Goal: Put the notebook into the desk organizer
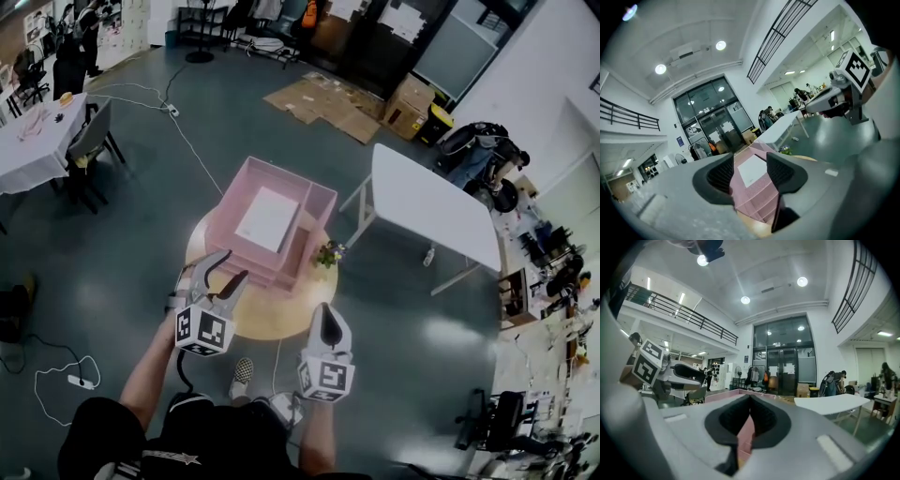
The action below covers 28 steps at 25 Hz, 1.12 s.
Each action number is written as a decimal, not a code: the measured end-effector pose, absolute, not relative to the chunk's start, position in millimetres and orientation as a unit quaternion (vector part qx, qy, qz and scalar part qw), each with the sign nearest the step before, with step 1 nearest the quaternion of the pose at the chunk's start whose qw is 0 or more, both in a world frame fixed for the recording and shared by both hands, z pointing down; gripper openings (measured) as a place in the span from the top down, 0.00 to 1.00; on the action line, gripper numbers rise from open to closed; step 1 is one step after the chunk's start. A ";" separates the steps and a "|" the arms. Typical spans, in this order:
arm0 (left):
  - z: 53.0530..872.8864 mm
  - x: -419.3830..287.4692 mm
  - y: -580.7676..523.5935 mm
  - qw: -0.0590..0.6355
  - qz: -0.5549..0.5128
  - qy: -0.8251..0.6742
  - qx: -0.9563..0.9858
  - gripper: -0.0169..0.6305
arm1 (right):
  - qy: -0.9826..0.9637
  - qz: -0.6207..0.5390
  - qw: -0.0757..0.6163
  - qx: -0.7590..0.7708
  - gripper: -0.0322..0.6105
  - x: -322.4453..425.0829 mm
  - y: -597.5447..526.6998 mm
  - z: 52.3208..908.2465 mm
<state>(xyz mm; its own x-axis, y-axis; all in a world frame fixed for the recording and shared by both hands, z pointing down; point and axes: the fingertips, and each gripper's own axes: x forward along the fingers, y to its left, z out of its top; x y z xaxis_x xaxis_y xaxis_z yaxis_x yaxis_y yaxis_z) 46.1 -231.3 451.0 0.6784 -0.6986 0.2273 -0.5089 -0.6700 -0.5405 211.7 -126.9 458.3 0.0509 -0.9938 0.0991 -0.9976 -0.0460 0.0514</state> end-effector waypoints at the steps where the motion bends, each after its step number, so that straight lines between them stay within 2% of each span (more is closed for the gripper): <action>1: 448.8 42.0 -222.9 0.216 -0.203 0.342 -0.892 0.62 | -0.689 0.016 0.053 0.723 0.94 207.1 -122.1 456.8; 13: 443.0 -33.1 -147.3 0.121 -0.125 0.374 -0.911 0.74 | -0.681 -0.003 0.057 0.730 0.94 139.7 -53.5 441.0; 28: 447.4 -113.1 -63.9 0.085 -0.091 0.381 -0.916 0.91 | -0.664 0.000 0.060 0.745 0.94 64.2 44.4 448.9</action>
<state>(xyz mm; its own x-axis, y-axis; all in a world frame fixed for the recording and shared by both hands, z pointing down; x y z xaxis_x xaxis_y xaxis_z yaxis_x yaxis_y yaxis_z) -113.1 -63.9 447.4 0.6939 -0.7129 0.1016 -0.6822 -0.6959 -0.2242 64.2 44.4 448.9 0.1181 -0.9897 0.0807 -0.9898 -0.1108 0.0895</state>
